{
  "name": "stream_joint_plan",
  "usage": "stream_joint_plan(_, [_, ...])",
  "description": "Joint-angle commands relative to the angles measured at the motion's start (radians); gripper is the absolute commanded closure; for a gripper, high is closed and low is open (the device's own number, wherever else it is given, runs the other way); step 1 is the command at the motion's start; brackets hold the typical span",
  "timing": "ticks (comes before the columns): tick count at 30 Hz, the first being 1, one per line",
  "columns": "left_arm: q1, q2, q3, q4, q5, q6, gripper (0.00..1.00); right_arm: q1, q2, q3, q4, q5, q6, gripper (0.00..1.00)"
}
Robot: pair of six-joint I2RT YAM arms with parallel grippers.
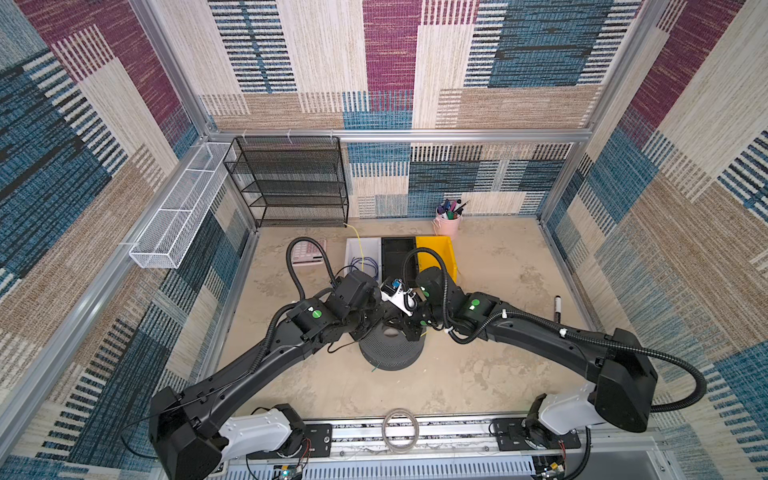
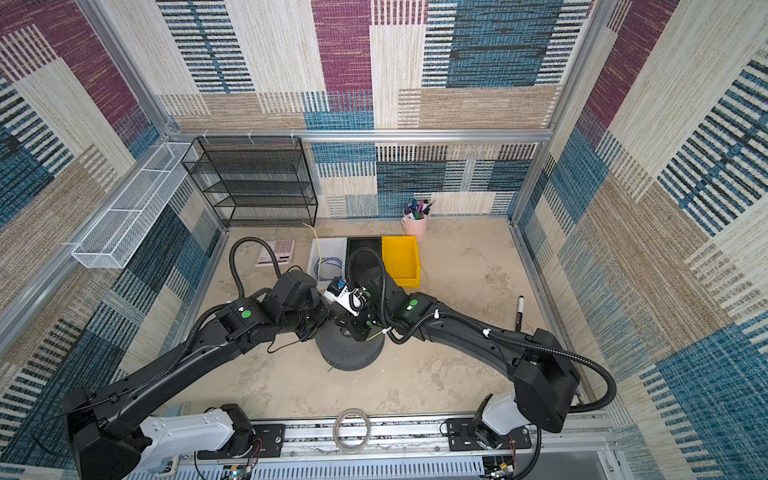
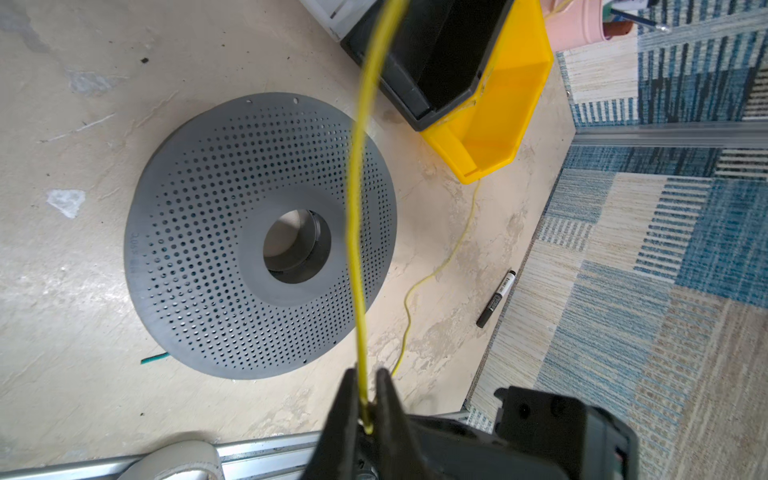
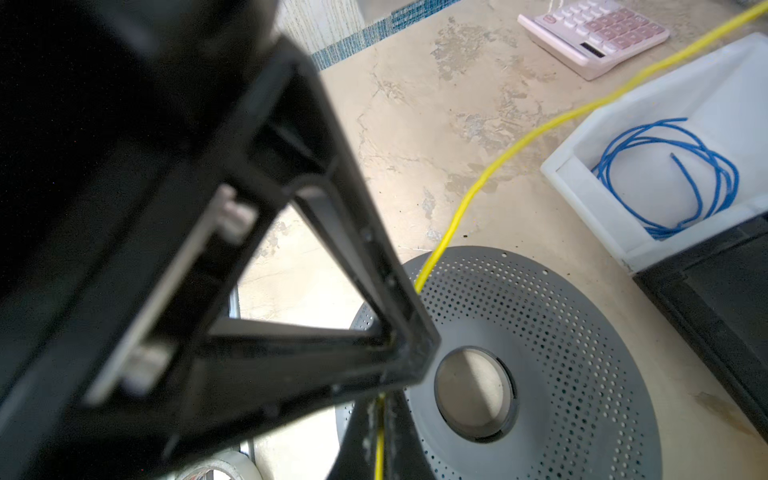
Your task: Wrap the cables
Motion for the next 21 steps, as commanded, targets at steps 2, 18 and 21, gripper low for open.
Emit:
stream_joint_plan(2, [0.03, -0.012, 0.037, -0.014, 0.031, 0.148, 0.42, 0.002, -0.043, -0.008, -0.013, 0.021, -0.034, 1.0])
stream_joint_plan(18, [0.418, -0.064, 0.073, 0.098, 0.381, 0.822, 0.3, 0.001, -0.224, -0.031, -0.145, -0.185, -0.002, 1.0])
stream_joint_plan(21, [0.418, -0.064, 0.069, 0.135, 0.389, 0.881, 0.3, 0.001, -0.209, 0.002, -0.184, -0.238, 0.022, 1.0])
